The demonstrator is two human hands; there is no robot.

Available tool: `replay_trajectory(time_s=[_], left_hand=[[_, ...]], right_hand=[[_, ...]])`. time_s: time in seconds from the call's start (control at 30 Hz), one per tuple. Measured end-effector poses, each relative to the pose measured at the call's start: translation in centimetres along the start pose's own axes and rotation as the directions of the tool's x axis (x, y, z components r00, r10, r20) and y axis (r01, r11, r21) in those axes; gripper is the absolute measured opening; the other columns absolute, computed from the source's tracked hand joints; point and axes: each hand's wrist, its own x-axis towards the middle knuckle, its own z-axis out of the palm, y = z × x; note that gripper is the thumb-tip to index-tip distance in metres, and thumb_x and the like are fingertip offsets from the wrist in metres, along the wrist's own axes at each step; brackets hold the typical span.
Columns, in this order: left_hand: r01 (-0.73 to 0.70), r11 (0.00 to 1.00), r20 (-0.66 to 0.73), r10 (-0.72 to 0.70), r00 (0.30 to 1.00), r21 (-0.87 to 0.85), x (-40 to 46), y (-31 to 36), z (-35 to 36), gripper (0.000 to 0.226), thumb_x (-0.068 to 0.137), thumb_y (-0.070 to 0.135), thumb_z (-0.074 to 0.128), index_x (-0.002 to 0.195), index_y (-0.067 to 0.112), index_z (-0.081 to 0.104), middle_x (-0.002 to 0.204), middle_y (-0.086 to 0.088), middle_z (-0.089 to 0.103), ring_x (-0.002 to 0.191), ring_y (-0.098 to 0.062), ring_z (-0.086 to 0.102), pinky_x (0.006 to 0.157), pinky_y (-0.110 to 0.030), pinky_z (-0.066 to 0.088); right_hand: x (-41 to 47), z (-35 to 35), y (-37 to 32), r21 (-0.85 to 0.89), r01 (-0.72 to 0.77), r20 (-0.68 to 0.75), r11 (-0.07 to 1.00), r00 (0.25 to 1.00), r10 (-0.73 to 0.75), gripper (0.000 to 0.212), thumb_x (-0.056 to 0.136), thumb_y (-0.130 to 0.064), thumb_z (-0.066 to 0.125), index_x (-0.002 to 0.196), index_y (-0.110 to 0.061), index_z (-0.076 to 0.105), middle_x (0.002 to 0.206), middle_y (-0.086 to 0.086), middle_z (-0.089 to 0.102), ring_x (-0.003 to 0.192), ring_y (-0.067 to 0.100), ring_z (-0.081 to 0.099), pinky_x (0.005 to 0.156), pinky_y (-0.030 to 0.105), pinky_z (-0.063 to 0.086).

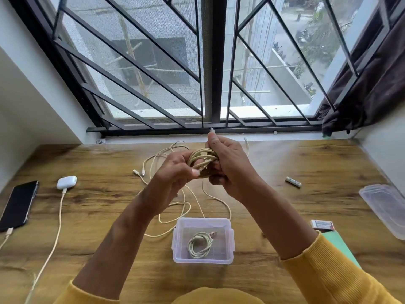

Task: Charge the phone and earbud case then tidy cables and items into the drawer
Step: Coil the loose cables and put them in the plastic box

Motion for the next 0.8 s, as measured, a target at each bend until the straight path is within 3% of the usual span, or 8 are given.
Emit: replay_trajectory(time_s=[0.07, 0.13, 0.2, 0.3, 0.4, 0.47, 0.63, 0.8], left_hand=[[-0.011, 0.995, 0.002, 0.011, 1.000, 0.099, -0.1, -0.2, 0.1, 0.055, 0.078, 0.013, 0.074, 0.121, -0.016, 0.055, 0.110, -0.043, 0.057, 0.104, -0.041, 0.057, 0.100, -0.056, 0.045], [-0.018, 0.981, -0.108, 0.039, 0.993, 0.194, 0.0, -0.6, 0.6, 0.046, 0.081, 0.010, 0.083, 0.122, -0.003, 0.065, 0.110, -0.031, 0.069, 0.100, -0.035, 0.067, 0.096, -0.056, 0.056], [-0.062, 0.932, -0.251, 0.160, 0.955, 0.358, 0.2, -1.3, 1.3, 0.034, 0.082, 0.014, 0.084, 0.112, 0.006, 0.072, 0.101, -0.021, 0.074, 0.093, -0.033, 0.073, 0.088, -0.062, 0.060], [-0.113, 0.779, -0.345, 0.396, 0.851, 0.616, 0.3, -2.3, 2.1, 0.021, 0.084, 0.012, 0.085, 0.102, 0.014, 0.074, 0.091, -0.001, 0.075, 0.082, -0.021, 0.075, 0.075, -0.049, 0.064], [-0.193, 0.580, -0.259, 0.604, 0.754, 0.791, 0.1, -2.6, 2.5, 0.022, 0.089, 0.007, 0.085, 0.107, 0.011, 0.074, 0.101, 0.000, 0.070, 0.083, -0.015, 0.072, 0.068, -0.029, 0.063], [-0.251, 0.544, -0.227, 0.662, 0.714, 0.801, 0.0, -2.4, 2.5, 0.029, 0.091, 0.008, 0.085, 0.116, 0.012, 0.072, 0.107, -0.001, 0.068, 0.081, -0.013, 0.074, 0.066, -0.022, 0.061], [-0.302, 0.317, -0.072, 0.788, 0.611, 0.899, 0.3, -2.3, 2.0, 0.023, 0.093, 0.007, 0.083, 0.115, 0.011, 0.081, 0.109, -0.010, 0.073, 0.088, -0.011, 0.073, 0.066, -0.029, 0.063], [-0.403, 0.304, -0.055, 0.850, 0.524, 0.863, 0.3, -2.3, 2.1, 0.022, 0.093, 0.002, 0.081, 0.113, 0.010, 0.079, 0.103, -0.010, 0.078, 0.087, -0.020, 0.077, 0.066, -0.041, 0.062]], right_hand=[[0.0, -0.2, -0.2, 0.025, -0.034, -0.018, 0.999, 0.999, 0.035, 0.046, 0.112, -0.039, 0.047, 0.073, -0.014, 0.053, 0.043, -0.003, 0.037, 0.034, 0.010, 0.032, 0.035, 0.014, 0.023], [0.1, -0.3, -0.2, 0.022, -0.054, -0.016, 0.998, 0.998, 0.054, 0.048, 0.111, -0.037, 0.051, 0.070, -0.013, 0.057, 0.046, 0.001, 0.036, 0.036, 0.012, 0.032, 0.036, 0.015, 0.023], [0.1, -0.4, -0.1, -0.018, -0.063, -0.026, 0.998, 0.998, 0.063, 0.046, 0.109, -0.036, 0.055, 0.070, -0.012, 0.057, 0.050, 0.004, 0.035, 0.038, 0.014, 0.032, 0.038, 0.017, 0.024], [0.1, -0.5, -0.1, -0.052, -0.078, -0.061, 0.996, 0.995, 0.074, 0.049, 0.108, -0.036, 0.057, 0.064, -0.014, 0.052, 0.050, 0.005, 0.037, 0.039, 0.013, 0.033, 0.040, 0.019, 0.028], [0.1, -0.7, -0.4, -0.038, -0.112, -0.088, 0.993, 0.990, 0.108, 0.050, 0.109, -0.037, 0.055, 0.064, -0.015, 0.048, 0.046, 0.000, 0.034, 0.040, 0.013, 0.033, 0.039, 0.019, 0.032], [0.1, -0.8, -0.5, -0.002, -0.141, -0.090, 0.990, 0.986, 0.140, 0.047, 0.109, -0.038, 0.054, 0.069, -0.015, 0.048, 0.047, 0.000, 0.034, 0.039, 0.011, 0.034, 0.039, 0.019, 0.031], [0.2, -1.2, -0.7, 0.190, -0.240, -0.042, 0.952, 0.967, 0.252, 0.045, 0.110, -0.037, 0.053, 0.071, -0.016, 0.044, 0.048, -0.002, 0.032, 0.034, 0.008, 0.032, 0.037, 0.017, 0.028], [0.0, -1.4, -1.2, 0.248, -0.311, 0.089, 0.917, 0.950, 0.298, 0.052, 0.109, -0.041, 0.052, 0.064, -0.018, 0.041, 0.044, -0.005, 0.029, 0.036, 0.006, 0.026, 0.034, 0.016, 0.025]])
